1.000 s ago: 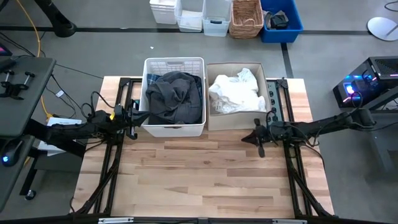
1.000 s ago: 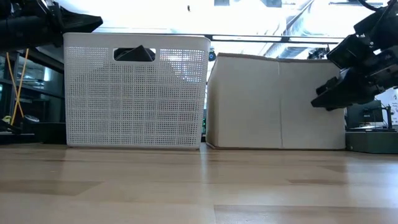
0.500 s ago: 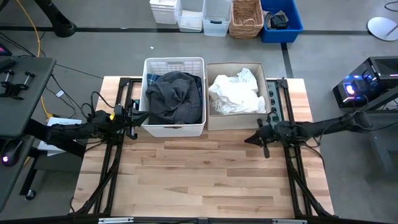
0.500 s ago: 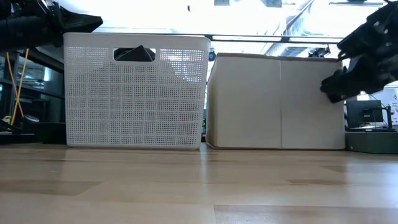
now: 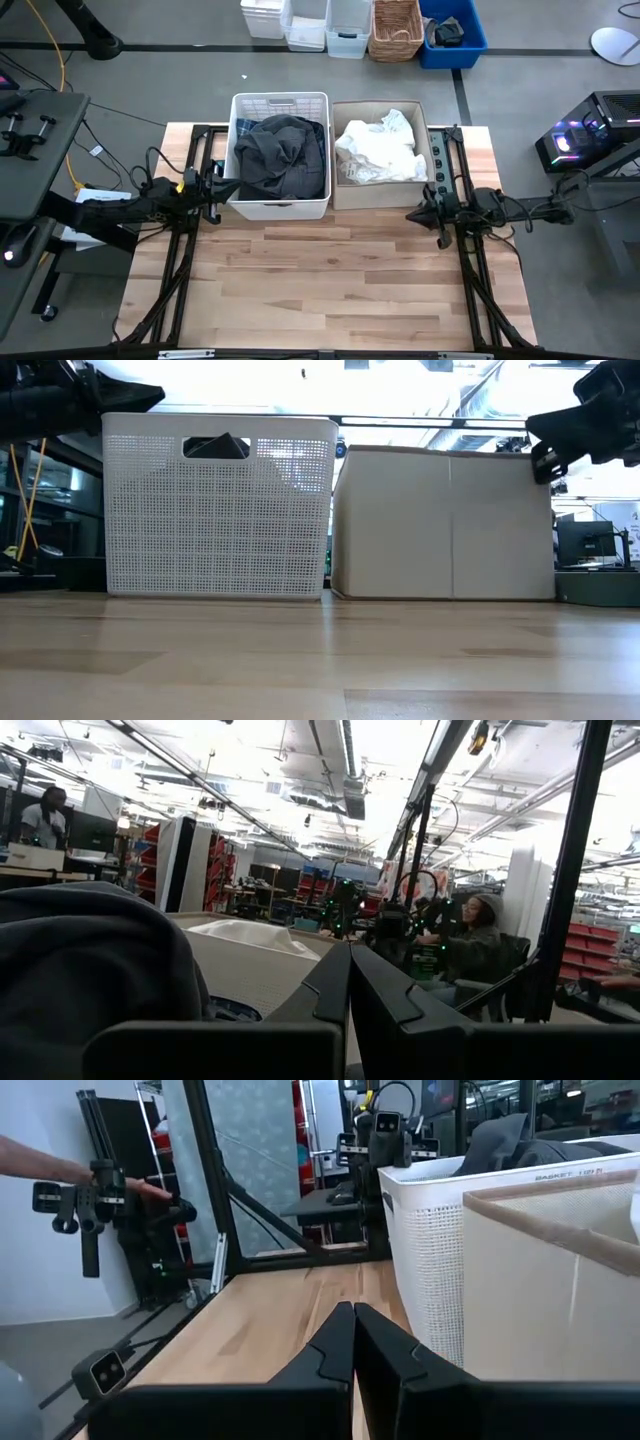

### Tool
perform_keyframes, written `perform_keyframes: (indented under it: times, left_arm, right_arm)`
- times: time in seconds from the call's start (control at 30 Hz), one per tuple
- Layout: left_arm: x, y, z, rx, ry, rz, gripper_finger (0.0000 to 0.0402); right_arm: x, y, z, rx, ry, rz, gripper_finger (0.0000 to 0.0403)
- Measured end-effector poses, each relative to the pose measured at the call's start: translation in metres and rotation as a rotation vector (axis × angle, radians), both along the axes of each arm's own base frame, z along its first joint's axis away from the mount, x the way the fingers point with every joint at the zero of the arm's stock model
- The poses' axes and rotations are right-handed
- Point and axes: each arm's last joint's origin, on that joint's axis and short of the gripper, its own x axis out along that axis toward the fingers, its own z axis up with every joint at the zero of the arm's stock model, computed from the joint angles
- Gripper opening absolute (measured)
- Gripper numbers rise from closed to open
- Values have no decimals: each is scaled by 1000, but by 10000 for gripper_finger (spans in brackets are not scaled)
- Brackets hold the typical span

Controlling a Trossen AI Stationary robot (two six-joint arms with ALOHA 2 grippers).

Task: Sort clothes
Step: Return to Home Position

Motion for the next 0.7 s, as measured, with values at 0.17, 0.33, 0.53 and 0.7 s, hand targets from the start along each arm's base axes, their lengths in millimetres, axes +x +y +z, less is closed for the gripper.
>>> perform_keyframes:
  times: [0.17,0.33,0.53,0.7]
  left_arm:
    - [-3,0,1,-1,-25,-2,0]
    - [-3,0,2,1,-29,-4,0]
    - [-2,0,-3,2,28,-4,0]
    - [-2,0,-2,3,25,-5,0]
  right_arm:
    - [0,0,0,0,5,-1,0]
    - [1,0,-2,-3,17,-4,0]
    - [1,0,-3,-3,29,-4,0]
    - [1,0,-3,-3,29,-4,0]
